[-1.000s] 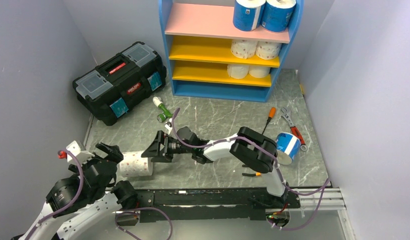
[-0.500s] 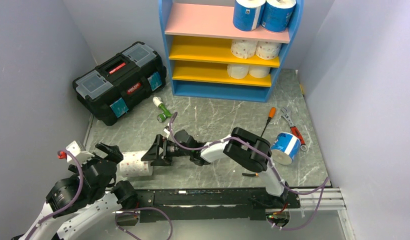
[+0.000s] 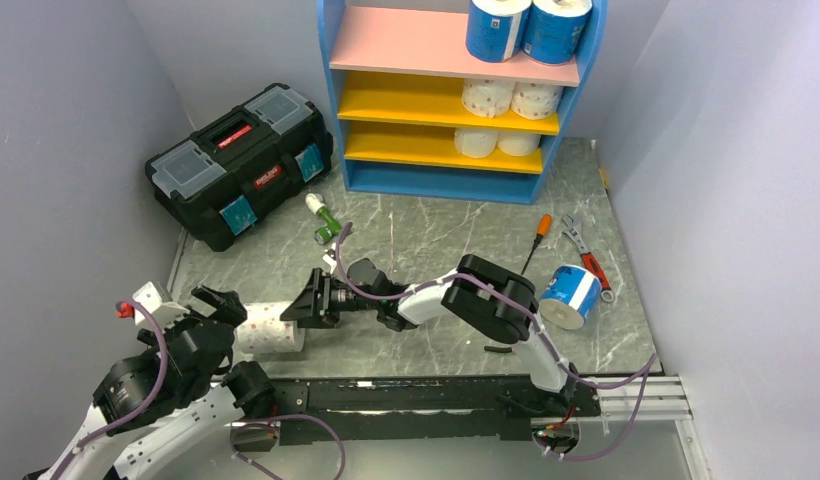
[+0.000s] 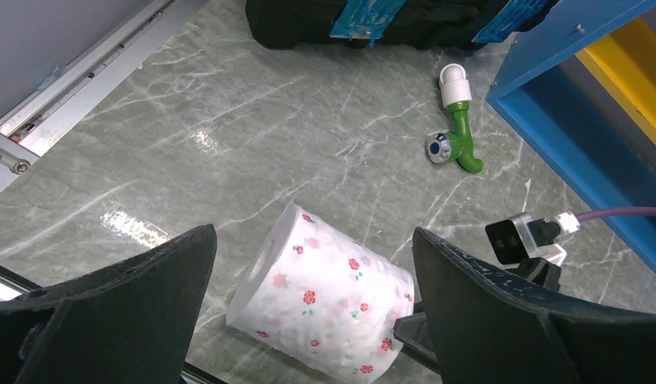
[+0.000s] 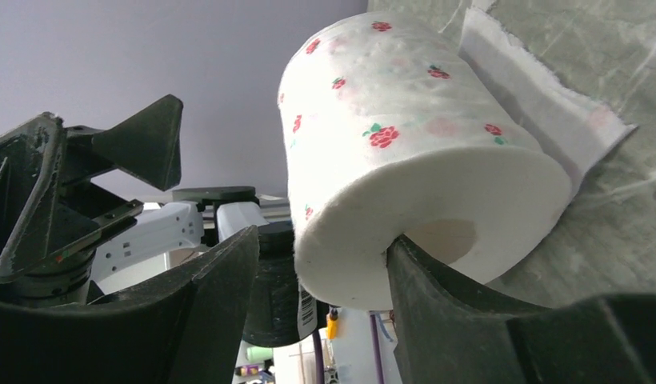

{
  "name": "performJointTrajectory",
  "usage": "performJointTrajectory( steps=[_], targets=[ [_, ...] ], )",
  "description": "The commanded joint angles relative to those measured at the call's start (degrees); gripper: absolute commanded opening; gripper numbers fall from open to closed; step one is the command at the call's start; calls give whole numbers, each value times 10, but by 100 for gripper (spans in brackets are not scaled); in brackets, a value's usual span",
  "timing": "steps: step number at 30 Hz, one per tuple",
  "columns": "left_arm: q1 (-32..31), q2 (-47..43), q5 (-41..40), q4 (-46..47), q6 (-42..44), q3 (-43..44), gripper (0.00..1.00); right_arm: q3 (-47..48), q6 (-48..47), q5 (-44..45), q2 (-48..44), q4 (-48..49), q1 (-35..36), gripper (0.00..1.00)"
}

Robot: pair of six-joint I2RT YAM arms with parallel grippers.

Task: Place and organize the paper towels onto the shelf
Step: Adjust the paper towel at the center of the board.

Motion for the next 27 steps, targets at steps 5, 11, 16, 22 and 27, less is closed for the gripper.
performJointTrajectory(
  steps=[5, 11, 16, 22, 27],
  targets=[
    [2, -11, -8, 11, 5, -3, 99, 21, 14, -8, 16, 66, 2, 49],
    [2, -13, -7, 14, 7, -5, 99, -7, 9, 4, -2, 81, -3, 33],
    [2, -13, -5, 28, 16, -8, 99, -37, -2, 16, -32, 90, -8, 29],
    [2, -11, -8, 66, 47, -6, 99, -112, -101, 52, -165, -8, -26, 26],
    [2, -1, 2, 135, 79, -14, 99, -179, -224, 138, -343, -193, -54, 25]
  ],
)
